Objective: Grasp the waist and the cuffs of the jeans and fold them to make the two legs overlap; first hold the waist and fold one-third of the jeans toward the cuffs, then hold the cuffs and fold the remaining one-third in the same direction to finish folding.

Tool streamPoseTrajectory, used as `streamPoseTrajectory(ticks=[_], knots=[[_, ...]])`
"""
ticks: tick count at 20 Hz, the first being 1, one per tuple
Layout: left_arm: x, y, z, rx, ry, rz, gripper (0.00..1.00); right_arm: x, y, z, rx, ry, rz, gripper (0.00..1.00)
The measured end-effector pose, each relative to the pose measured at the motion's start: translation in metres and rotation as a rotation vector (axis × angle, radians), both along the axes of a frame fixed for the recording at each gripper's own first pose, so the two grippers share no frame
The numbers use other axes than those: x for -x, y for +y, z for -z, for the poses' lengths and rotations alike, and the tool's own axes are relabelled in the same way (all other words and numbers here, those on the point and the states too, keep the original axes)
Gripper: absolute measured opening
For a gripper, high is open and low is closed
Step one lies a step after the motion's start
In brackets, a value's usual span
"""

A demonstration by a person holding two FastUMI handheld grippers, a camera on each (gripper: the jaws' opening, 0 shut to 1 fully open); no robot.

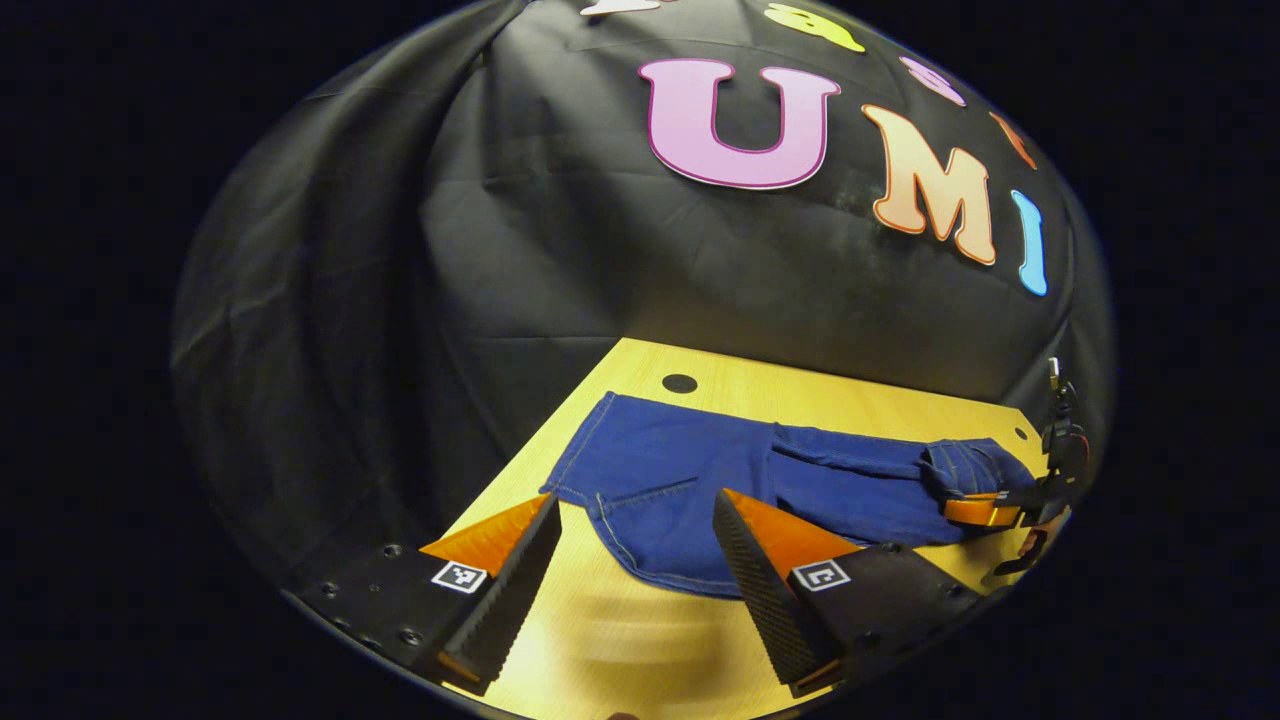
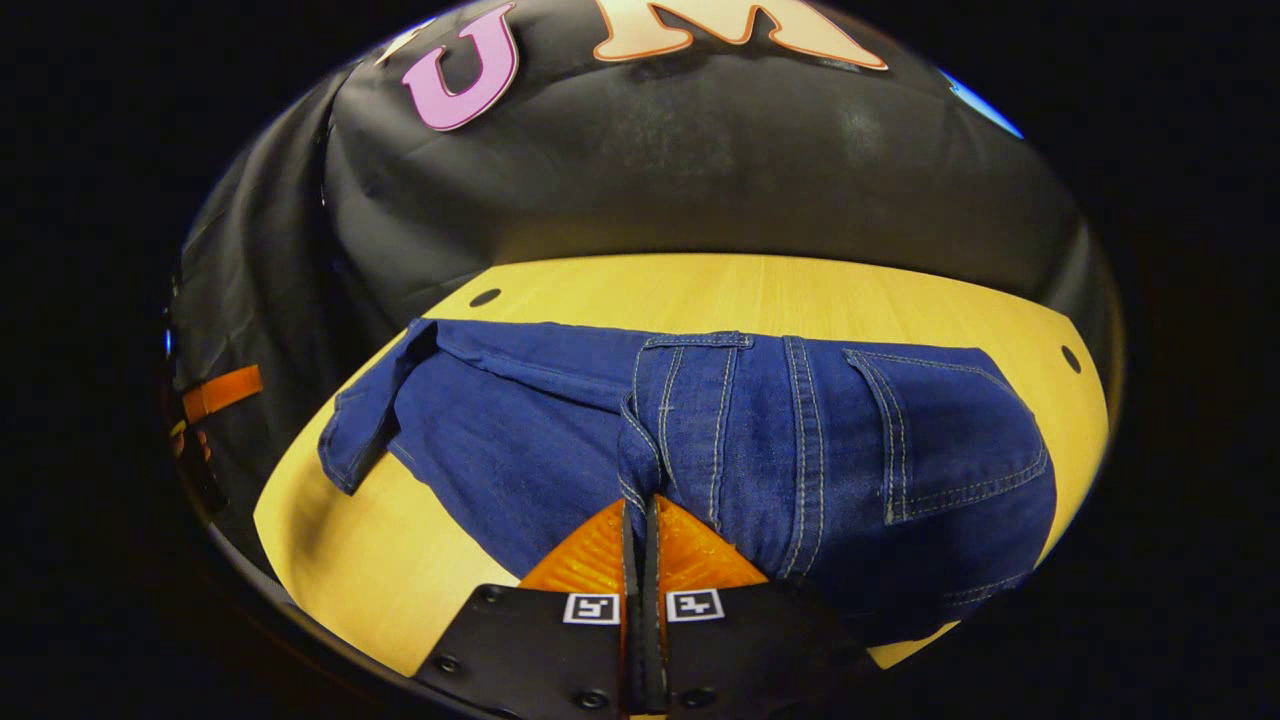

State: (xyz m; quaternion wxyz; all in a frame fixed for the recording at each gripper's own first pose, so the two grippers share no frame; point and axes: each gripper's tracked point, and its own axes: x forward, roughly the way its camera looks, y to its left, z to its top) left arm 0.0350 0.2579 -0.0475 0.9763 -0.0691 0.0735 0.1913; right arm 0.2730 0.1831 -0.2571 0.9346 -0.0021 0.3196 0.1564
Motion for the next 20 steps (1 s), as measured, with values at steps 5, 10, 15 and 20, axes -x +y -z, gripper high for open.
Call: streamPoseTrajectory(ticks=[5, 10, 15, 20], knots=[[-0.02, -0.002, 0.039, 0.0, 0.081, 0.102, 0.94, -0.001, 0.003, -0.002, -0.001, 0.043, 0.039, 0.03], [-0.039, 0.001, 0.076, -0.004, 0.17, 0.212, 0.95, 0.008, 0.021, -0.011, -0.055, 0.071, 0.014, 0.38], [-0.051, 0.013, 0.095, -0.017, 0.234, 0.225, 0.95, 0.027, 0.023, -0.038, -0.041, 0.037, 0.013, 0.79], [-0.051, 0.011, 0.105, -0.014, 0.276, 0.229, 0.98, 0.037, 0.002, -0.072, -0.097, 0.002, 0.09, 0.76]])
